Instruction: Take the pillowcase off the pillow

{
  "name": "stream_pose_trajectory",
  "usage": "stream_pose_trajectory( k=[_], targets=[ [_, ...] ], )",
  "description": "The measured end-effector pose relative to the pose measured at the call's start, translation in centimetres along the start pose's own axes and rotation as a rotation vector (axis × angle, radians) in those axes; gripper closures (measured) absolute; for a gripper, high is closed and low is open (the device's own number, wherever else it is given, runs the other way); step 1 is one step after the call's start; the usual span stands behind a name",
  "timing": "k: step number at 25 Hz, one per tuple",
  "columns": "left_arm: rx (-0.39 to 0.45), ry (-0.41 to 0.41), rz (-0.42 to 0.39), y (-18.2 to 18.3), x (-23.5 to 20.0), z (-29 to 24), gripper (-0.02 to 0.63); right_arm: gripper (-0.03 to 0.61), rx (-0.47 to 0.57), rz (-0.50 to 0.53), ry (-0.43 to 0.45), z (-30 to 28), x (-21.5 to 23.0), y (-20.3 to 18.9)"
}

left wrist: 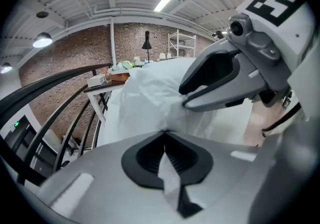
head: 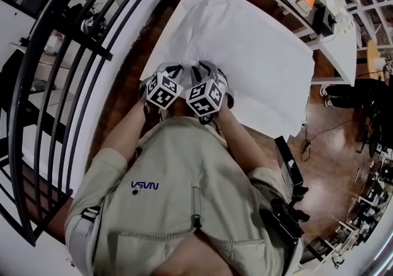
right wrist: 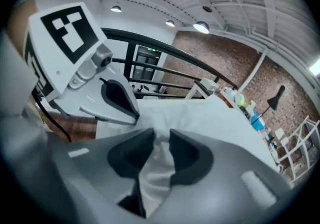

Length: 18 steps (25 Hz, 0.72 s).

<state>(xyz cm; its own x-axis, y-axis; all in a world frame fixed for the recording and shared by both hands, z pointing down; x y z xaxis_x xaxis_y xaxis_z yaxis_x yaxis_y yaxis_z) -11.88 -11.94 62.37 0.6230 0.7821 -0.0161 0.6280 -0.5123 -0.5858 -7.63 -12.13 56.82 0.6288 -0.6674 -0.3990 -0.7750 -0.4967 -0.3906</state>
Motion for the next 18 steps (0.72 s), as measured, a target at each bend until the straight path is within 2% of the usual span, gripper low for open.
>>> stream_pose_trajectory(
  k=[2, 6, 9, 14, 18],
  targets=[
    [0.021, -0.001, 0.011, 0.1, 0.1, 0.7, 0.606, 0.560, 0.021, -0.016, -0.013, 0.8, 0.4, 0.0],
    [0.092, 0.039, 0.073, 0.7, -0.5, 3.0, 0.607, 0.568, 0.085, -0.097, -0.025, 3.8, 2.3, -0.7],
    [0.107, 0.063, 0.069, 1.1, -0.5, 3.8, 0.607, 0.572, 0.121, -0.175, -0.023, 5.9, 3.7, -1.8],
    [0.076, 0.096, 0.114, 1.1, -0.3, 3.4, 0.607, 0.572, 0.107, -0.334, -0.013, 7.0, 5.4, -5.9],
    [0.022, 0.101, 0.164, -0.3, 0.6, 2.0, 0.607, 0.572, 0.076, -0.484, 0.076, 5.7, 4.9, -9.3]
  ],
)
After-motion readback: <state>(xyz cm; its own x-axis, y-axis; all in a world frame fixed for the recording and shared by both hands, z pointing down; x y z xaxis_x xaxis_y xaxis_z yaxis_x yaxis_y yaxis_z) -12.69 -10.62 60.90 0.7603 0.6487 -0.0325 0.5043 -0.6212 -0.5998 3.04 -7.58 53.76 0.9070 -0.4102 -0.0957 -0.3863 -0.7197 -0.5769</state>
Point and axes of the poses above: the fingertips, and each gripper's own axes: z backward along the fingers, x to its right, y out of its top, the point moved 2 cm from there along z, backward along the fingers, and after that the axes turned 14 degrees about -x, right-handed, at the moved point
